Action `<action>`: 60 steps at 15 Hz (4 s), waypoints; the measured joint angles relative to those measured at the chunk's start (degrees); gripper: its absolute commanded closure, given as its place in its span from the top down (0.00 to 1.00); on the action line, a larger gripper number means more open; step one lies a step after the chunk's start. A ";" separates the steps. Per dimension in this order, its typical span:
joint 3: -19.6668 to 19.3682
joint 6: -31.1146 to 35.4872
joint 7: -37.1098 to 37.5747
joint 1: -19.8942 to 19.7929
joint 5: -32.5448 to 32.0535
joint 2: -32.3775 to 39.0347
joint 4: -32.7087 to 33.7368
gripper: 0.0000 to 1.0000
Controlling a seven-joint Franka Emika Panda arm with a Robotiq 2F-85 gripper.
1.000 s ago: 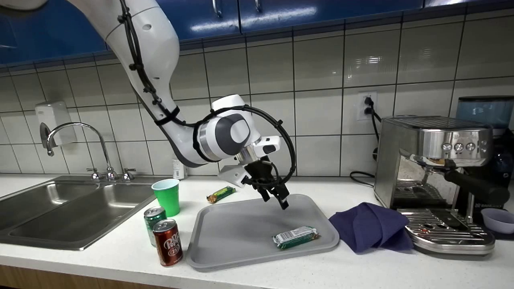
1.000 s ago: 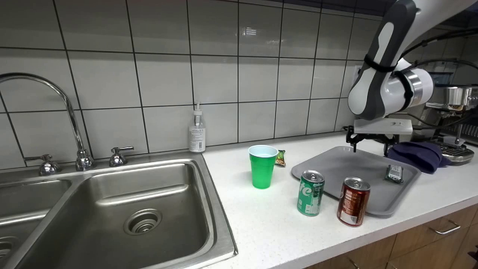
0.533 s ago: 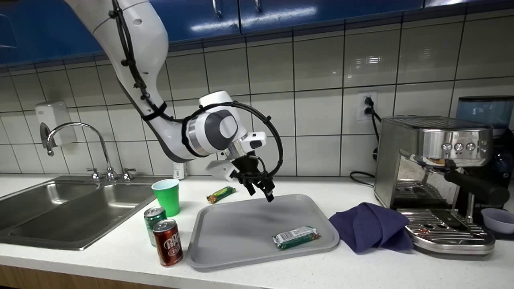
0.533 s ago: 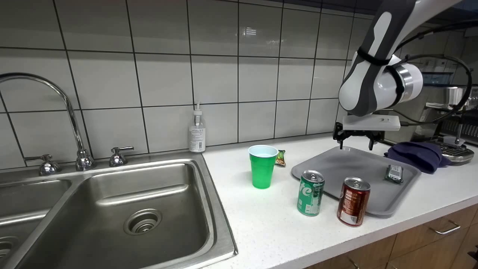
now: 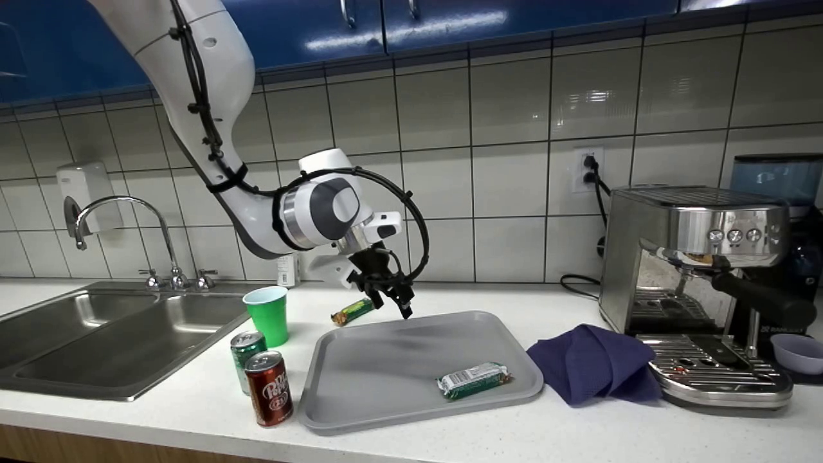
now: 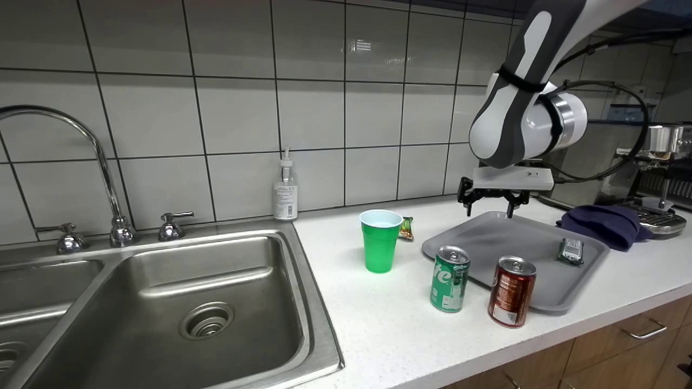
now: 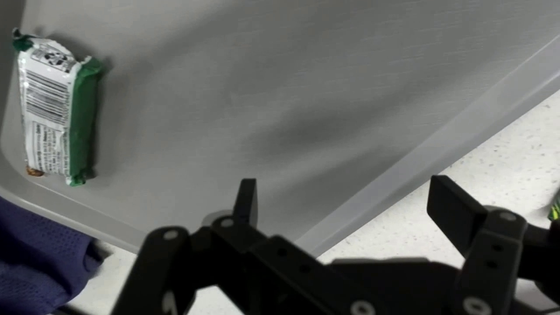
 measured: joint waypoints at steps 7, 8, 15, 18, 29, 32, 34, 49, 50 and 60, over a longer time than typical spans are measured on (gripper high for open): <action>3.60 -0.05 0.00 0.00 0.00 0.91 2.79 1.00; 4.10 -0.05 0.00 0.00 0.00 1.20 3.30 1.00; 6.89 -0.11 0.00 0.04 0.02 4.83 8.32 1.00; 7.83 -0.19 0.00 0.09 0.07 6.53 10.60 1.00; 10.01 -1.36 0.07 0.35 0.47 12.99 18.63 1.00; 10.00 -1.67 0.15 0.48 0.59 14.72 20.75 1.00; 10.00 -1.97 0.17 0.56 0.83 15.82 22.19 1.00; 9.97 -4.38 0.80 0.63 1.19 21.07 28.92 0.75; 9.97 -4.46 0.80 0.64 1.19 21.27 29.19 0.72; 9.97 -5.10 0.83 0.64 1.20 21.86 30.26 0.13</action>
